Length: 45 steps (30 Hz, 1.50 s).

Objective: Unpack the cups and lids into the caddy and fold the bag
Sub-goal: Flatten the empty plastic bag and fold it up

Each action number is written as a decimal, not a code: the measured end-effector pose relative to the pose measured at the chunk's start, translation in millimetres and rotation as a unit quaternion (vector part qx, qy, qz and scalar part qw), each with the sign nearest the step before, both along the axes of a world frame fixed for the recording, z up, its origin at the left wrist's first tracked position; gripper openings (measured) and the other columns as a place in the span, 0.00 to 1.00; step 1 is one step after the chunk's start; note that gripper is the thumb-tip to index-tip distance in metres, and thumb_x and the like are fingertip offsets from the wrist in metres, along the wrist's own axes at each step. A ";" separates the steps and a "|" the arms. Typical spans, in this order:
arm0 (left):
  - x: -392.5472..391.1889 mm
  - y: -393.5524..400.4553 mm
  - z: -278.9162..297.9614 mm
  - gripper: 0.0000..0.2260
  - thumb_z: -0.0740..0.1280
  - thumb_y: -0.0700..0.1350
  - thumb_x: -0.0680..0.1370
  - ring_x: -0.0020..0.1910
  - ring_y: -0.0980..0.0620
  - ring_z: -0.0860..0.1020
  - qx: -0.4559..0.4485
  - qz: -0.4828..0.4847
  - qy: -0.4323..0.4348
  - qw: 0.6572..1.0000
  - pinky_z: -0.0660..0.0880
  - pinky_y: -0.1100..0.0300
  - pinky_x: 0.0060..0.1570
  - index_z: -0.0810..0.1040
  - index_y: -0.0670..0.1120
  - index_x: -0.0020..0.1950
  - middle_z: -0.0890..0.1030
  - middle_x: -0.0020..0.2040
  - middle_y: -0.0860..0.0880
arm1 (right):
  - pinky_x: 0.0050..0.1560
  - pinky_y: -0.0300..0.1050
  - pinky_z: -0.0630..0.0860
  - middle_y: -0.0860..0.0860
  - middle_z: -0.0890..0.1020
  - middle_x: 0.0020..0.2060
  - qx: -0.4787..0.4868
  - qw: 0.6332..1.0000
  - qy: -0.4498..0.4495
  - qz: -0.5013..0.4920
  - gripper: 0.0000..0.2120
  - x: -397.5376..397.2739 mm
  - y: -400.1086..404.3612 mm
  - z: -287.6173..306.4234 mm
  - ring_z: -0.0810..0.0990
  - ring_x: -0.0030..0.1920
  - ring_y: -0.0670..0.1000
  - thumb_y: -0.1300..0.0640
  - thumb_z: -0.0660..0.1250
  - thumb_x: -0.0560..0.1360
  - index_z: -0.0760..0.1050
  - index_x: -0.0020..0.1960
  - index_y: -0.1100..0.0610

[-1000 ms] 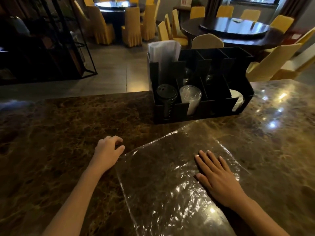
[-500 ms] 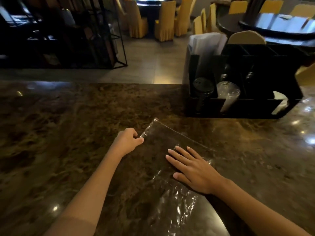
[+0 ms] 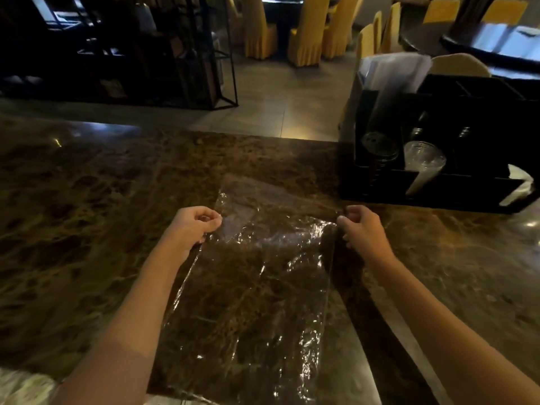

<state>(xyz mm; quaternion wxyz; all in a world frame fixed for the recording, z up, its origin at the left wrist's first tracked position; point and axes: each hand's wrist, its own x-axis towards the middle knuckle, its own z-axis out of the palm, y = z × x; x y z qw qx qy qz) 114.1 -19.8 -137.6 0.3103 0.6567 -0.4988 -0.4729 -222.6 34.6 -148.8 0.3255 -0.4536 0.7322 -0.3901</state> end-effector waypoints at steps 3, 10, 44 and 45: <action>5.1 -1.6 -2.8 0.04 0.71 0.35 0.76 0.36 0.52 0.72 -0.003 0.024 0.071 0.997 0.66 0.61 0.29 0.82 0.44 0.44 0.78 0.40 0.46 | 0.30 0.40 0.74 0.56 0.81 0.52 0.091 0.983 -0.158 -0.017 0.25 2.1 -11.9 4.7 0.78 0.34 0.49 0.54 0.70 0.78 0.69 0.71 0.62; 6.3 -2.8 0.5 0.04 0.68 0.37 0.79 0.40 0.51 0.76 -0.042 0.055 0.068 0.995 0.76 0.61 0.37 0.83 0.43 0.48 0.79 0.46 0.44 | 0.33 0.38 0.79 0.53 0.86 0.41 -0.014 0.979 -0.204 0.012 0.03 4.9 -28.7 24.6 0.82 0.32 0.46 0.59 0.69 0.78 0.82 0.49 0.56; 32.0 159.4 0.7 0.15 0.69 0.46 0.73 0.33 0.45 0.81 0.013 0.086 0.278 0.957 0.78 0.57 0.28 0.81 0.53 0.60 0.83 0.41 0.35 | 0.37 0.49 0.80 0.65 0.84 0.52 0.020 0.899 -0.426 0.101 0.22 -4.3 112.9 -10.5 0.82 0.40 0.60 0.58 0.71 0.75 0.75 0.68 0.49; 31.0 165.9 -0.3 0.16 0.71 0.46 0.72 0.32 0.44 0.81 0.030 0.097 0.276 0.956 0.78 0.57 0.28 0.81 0.55 0.60 0.83 0.41 0.34 | 0.36 0.48 0.80 0.65 0.84 0.50 0.031 0.907 -0.409 0.095 0.24 -2.9 116.1 -10.4 0.82 0.39 0.60 0.58 0.73 0.73 0.74 0.68 0.49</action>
